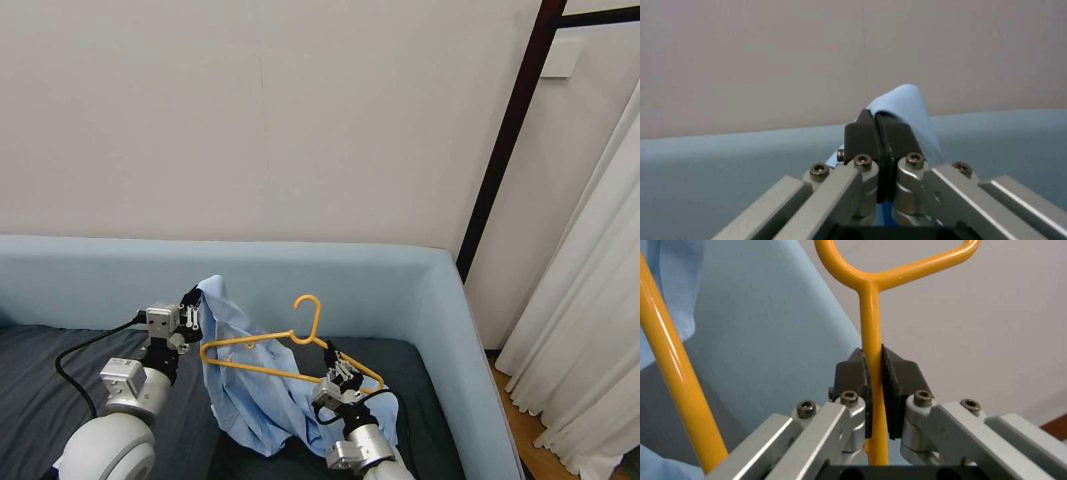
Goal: Pick up the clothes from the sofa and hang them on the clothes hanger.
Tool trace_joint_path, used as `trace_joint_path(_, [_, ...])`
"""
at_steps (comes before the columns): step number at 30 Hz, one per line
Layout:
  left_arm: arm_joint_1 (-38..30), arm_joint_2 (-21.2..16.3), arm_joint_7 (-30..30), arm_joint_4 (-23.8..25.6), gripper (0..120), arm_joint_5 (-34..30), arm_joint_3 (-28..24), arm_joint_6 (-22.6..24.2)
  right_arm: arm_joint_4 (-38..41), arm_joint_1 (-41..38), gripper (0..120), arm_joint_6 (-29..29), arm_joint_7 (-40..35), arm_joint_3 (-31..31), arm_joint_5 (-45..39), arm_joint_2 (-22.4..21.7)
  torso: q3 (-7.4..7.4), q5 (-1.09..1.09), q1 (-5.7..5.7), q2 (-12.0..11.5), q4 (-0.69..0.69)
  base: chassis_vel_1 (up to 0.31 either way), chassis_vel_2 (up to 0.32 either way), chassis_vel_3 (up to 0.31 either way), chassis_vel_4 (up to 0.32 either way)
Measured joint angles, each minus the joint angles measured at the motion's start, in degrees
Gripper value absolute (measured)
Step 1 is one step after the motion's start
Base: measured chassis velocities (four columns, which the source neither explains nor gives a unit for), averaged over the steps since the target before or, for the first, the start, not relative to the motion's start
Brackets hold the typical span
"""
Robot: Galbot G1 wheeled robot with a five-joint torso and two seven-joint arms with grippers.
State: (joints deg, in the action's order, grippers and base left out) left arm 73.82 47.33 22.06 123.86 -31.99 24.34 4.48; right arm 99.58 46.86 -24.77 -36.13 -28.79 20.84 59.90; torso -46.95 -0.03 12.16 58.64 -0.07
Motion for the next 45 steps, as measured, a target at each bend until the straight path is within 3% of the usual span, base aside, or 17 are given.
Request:
trace_joint_path(13, [1.2, 1.2, 0.0, 1.4, 0, 0.6, -1.4, 0.0, 0.9, -1.9, 5, -3.8, -0.2, -0.7, -6.2, 2.1, 0.0, 0.0, 0.0, 0.0, 0.0, 0.0, 0.0, 0.0, 0.0])
trace_joint_path(26, [5.0, 4.2, -0.9, 5.5, 0, 3.9, -5.0, -1.8, 2.6, -9.4, 5, -10.7, -5.0, -3.8, -25.0, 4.2, 0.0, 0.0, 0.0, 0.0, 0.01, 0.0, 0.0, 0.0, 0.0])
trace_joint_path(32, [5.9, 4.7, -1.5, 6.8, 0, 4.7, -5.5, -2.2, 2.2, -11.9, 5, -10.7, -4.3, -2.2, -23.8, 3.5, 0.0, 0.0, 0.0, 0.0, 0.01, 0.0, 0.0, 0.0, 0.0])
trace_joint_path(34, [5.7, 4.4, -1.7, 7.6, 0, 4.7, -4.5, -2.3, 1.0, -12.6, 5, -8.8, -2.4, -0.6, -17.8, 2.4, 0.0, 0.0, 0.0, 0.0, 0.01, 0.0, 0.0, 0.0, 0.0])
trace_joint_path(37, [4.5, 3.2, -1.6, 8.8, 0, 4.0, -2.8, -2.3, -0.3, -13.1, 5, -6.0, -0.5, 1.3, -12.2, 0.7, 0.0, 0.0, 0.0, 0.0, -0.02, 0.0, 0.0, 0.0, 0.0])
trace_joint_path(45, [2.1, -0.8, -2.1, 11.2, 0, 0.5, -1.9, -1.9, -0.3, -16.7, 5, -4.7, 0.8, 1.4, -8.6, 0.1, 0.0, 0.0, 0.0, 0.0, 0.0, 0.0, 0.0, 0.0, 0.0])
